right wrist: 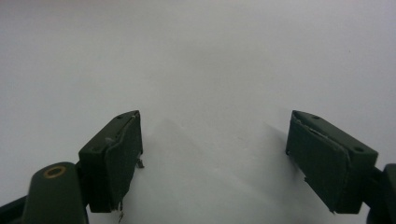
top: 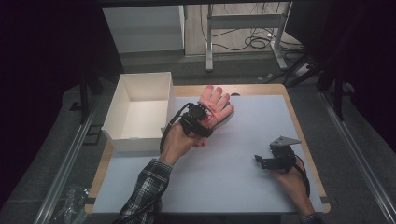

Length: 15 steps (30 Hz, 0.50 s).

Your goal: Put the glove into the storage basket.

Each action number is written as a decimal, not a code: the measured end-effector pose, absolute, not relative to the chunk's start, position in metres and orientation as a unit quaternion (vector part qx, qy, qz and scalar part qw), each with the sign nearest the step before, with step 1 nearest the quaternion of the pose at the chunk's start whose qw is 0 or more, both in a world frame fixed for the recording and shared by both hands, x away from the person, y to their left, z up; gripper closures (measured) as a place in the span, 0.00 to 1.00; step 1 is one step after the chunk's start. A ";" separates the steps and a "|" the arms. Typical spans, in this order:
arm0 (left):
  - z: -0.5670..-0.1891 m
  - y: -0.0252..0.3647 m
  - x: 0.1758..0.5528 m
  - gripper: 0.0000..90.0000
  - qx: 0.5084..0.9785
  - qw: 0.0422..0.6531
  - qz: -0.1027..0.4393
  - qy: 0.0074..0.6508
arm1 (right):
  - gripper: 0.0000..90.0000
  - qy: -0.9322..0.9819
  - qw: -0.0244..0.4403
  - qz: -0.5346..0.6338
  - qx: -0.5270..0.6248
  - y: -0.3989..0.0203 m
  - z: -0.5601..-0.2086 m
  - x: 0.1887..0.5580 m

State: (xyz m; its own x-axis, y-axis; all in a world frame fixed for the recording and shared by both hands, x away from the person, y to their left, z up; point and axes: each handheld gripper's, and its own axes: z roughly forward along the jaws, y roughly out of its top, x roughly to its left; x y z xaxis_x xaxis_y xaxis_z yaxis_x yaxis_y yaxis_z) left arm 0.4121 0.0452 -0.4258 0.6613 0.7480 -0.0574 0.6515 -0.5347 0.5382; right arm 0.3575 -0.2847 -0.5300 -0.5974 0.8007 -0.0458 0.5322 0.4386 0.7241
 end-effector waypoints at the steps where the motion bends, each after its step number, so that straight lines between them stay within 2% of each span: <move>1: -0.422 0.046 0.415 0.45 0.869 0.266 0.092 0.407 | 0.21 0.825 0.196 0.343 0.404 -0.285 -0.530 0.358; 15: -0.393 0.062 0.435 0.44 0.850 0.260 0.107 0.446 | 0.21 0.825 0.196 0.344 0.404 -0.285 -0.530 0.358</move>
